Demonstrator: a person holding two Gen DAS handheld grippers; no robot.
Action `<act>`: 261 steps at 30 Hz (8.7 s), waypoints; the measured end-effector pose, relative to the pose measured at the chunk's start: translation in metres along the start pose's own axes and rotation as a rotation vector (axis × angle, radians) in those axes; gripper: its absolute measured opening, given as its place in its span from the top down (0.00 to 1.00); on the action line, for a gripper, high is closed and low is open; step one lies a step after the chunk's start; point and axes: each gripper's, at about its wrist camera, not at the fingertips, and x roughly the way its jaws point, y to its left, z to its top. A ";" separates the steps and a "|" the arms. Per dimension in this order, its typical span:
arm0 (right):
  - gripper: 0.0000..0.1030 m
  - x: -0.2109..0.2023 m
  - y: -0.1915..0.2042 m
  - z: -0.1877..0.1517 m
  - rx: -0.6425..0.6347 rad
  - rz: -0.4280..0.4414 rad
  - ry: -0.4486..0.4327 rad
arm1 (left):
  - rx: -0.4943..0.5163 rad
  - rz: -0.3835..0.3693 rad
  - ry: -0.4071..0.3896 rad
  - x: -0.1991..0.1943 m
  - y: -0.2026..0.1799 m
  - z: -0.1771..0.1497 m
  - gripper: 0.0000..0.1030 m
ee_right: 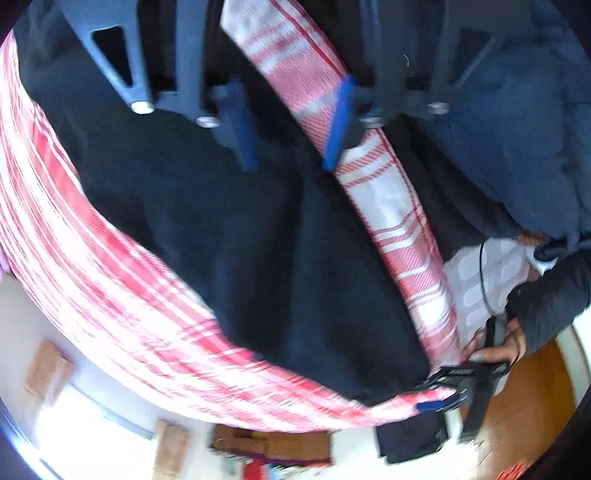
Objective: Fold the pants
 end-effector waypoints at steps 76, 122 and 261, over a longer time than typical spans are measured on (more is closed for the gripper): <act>0.86 -0.205 -0.204 -0.258 1.004 -0.679 -0.117 | 0.259 -0.540 0.185 0.044 -0.218 0.024 0.00; 0.73 -0.069 -0.074 -0.095 0.235 -0.302 0.004 | 0.334 -0.714 0.218 0.026 -0.232 0.022 0.00; 0.49 -0.169 -0.228 -0.212 0.975 -0.540 -0.248 | 0.118 -0.388 0.342 0.078 -0.255 0.054 0.00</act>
